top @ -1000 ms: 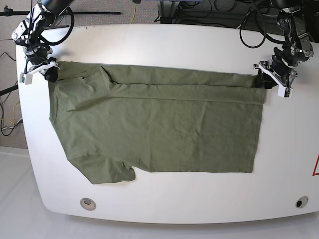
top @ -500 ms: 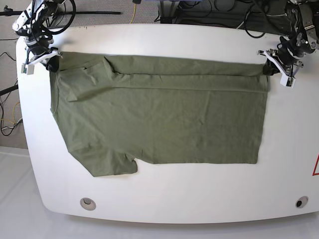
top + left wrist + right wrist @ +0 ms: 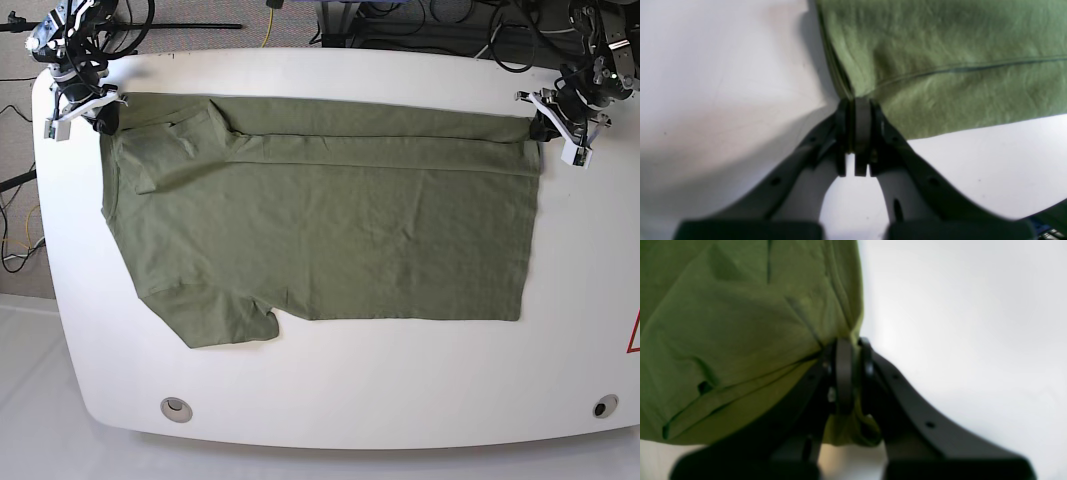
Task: Fold the T-shirt properly
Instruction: 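Hold the folded edge with both grippers and pull it taut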
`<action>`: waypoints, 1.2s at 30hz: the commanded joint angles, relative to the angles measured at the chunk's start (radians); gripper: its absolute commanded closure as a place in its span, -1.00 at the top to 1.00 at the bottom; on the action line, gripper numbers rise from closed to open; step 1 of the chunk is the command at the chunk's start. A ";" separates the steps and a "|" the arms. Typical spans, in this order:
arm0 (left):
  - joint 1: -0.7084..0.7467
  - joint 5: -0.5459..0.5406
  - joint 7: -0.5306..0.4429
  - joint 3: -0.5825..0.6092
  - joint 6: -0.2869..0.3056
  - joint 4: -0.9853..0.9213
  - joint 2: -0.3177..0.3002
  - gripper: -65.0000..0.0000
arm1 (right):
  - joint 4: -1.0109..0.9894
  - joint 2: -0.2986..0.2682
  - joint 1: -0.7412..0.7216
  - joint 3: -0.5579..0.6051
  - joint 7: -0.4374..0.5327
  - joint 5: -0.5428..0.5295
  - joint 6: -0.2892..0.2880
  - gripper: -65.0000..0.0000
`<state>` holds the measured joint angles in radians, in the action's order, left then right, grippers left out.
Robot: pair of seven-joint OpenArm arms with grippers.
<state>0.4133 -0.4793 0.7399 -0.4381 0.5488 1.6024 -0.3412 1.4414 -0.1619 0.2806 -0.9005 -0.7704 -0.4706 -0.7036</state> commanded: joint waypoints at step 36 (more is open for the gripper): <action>0.021 0.013 0.021 -0.020 -0.022 0.088 -0.009 -0.26 | 0.037 -0.002 0.027 0.000 -0.037 0.018 0.005 0.06</action>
<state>0.4324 -0.4603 0.7692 -0.4484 0.5236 1.6638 -0.3363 1.4742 -0.1535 0.2955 -0.8955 -0.7677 -0.4873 -0.7147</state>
